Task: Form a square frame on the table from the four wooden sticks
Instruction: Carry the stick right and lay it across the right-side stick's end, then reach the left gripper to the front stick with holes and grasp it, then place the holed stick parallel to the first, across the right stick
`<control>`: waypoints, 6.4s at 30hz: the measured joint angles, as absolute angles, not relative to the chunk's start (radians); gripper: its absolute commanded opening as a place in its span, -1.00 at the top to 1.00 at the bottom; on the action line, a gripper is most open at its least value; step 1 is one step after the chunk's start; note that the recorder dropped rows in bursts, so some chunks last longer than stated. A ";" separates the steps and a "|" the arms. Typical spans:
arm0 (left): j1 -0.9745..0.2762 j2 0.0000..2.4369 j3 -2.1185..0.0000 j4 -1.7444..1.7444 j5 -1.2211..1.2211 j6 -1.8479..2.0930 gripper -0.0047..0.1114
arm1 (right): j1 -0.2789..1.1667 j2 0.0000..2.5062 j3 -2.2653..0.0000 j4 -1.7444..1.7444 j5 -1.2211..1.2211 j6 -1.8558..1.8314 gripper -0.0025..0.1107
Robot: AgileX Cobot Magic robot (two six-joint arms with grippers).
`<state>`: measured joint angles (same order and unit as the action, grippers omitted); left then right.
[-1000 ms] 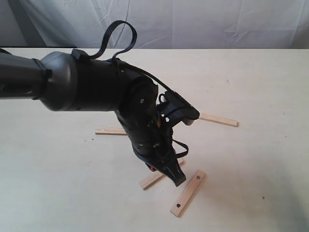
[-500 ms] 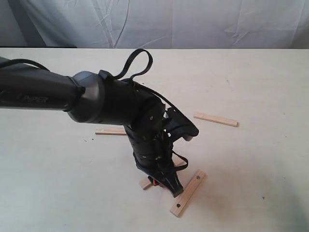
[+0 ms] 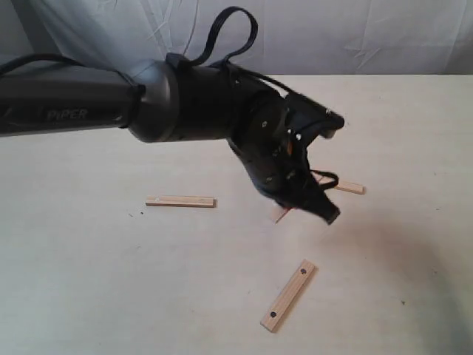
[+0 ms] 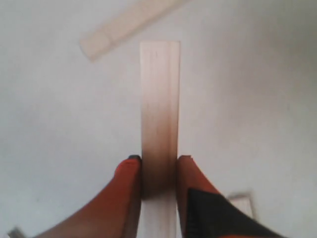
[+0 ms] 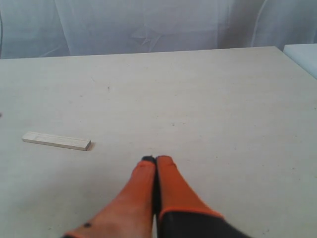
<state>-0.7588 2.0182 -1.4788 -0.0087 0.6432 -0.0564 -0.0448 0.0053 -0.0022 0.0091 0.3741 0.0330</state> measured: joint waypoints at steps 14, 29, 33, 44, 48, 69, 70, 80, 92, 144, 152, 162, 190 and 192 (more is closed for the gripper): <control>-0.709 2.186 -1.641 0.031 0.601 -0.349 0.92 | -0.045 0.005 -0.002 0.009 0.374 0.033 0.96; -0.702 2.261 -1.643 -0.028 0.576 -0.355 0.92 | -0.045 0.005 -0.002 0.009 0.374 0.033 0.96; -0.702 2.261 -1.643 -0.028 0.554 -0.355 0.92 | -0.045 0.005 -0.002 0.009 0.374 0.033 0.96; -0.702 2.261 -1.643 -0.028 0.544 -0.355 0.84 | -0.045 0.005 -0.002 0.009 0.374 0.033 0.96; -0.702 2.261 -1.643 -0.028 0.544 -0.355 0.58 | -0.045 0.005 -0.002 0.009 0.374 0.033 0.96; -0.674 2.208 -1.664 -0.028 0.645 -0.344 0.85 | -0.045 0.005 -0.002 0.009 0.374 0.033 0.96; -0.667 2.193 -1.664 -0.028 0.656 -0.330 0.92 | -0.045 0.005 -0.002 0.009 0.374 0.033 0.96; -0.649 2.073 -1.662 0.061 0.843 -0.250 0.92 | -0.045 0.005 -0.002 0.014 0.374 0.033 0.96; -0.649 1.783 -1.426 0.130 0.872 -0.202 0.92 | -0.045 0.005 -0.002 0.028 0.374 0.033 0.96; -0.938 2.019 -1.334 -0.028 0.740 -0.245 0.20 | -0.045 0.005 -0.002 0.034 0.374 0.033 0.96; -0.938 2.047 -1.335 -0.010 0.720 -0.245 0.20 | -0.045 0.005 -0.002 0.036 0.374 0.033 0.96; -0.944 2.080 -1.335 -0.021 0.722 -0.245 0.77 | -0.045 0.005 -0.002 0.036 0.374 0.033 0.96; -0.853 2.233 -1.883 0.057 0.745 -0.523 0.92 | -0.045 0.005 -0.002 0.036 0.374 0.033 0.96; -0.853 2.278 -1.929 0.056 0.765 -0.550 0.92 | -0.045 0.005 -0.002 0.036 0.374 0.033 0.96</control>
<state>-0.8535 2.2778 -1.9287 0.0556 0.7653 -0.5502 -0.0448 0.0053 -0.0022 0.0357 0.3741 0.0331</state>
